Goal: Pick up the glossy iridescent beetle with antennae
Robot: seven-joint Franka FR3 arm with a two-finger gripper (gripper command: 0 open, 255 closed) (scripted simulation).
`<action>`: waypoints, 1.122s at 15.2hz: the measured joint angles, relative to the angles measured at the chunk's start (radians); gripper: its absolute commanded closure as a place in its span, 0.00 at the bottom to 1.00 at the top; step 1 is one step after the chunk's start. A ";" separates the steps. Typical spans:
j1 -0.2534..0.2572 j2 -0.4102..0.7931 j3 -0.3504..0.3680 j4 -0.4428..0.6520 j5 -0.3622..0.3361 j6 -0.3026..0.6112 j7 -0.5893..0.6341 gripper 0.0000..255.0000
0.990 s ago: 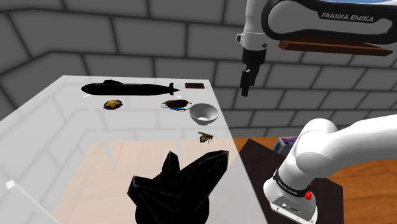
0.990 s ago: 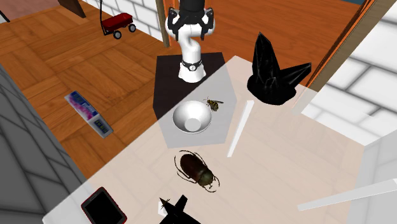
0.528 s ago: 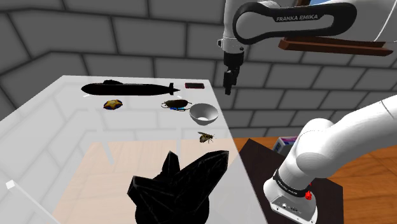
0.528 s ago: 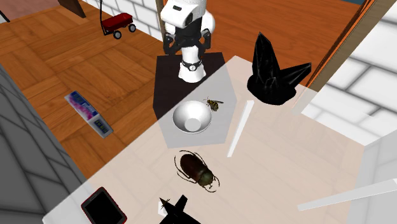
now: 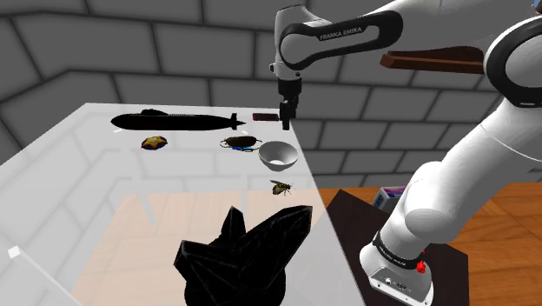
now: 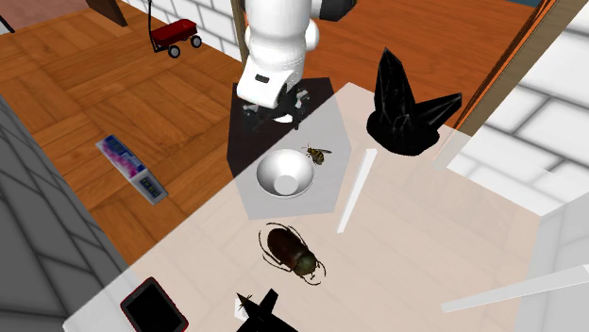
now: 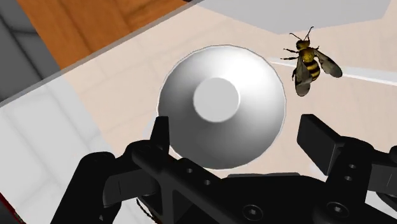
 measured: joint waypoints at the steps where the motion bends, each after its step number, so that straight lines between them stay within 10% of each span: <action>1: 0.002 0.042 -0.002 0.032 0.004 0.008 -0.016 0.00; 17: 0.000 0.709 0.022 0.675 0.072 -0.007 -0.235 0.00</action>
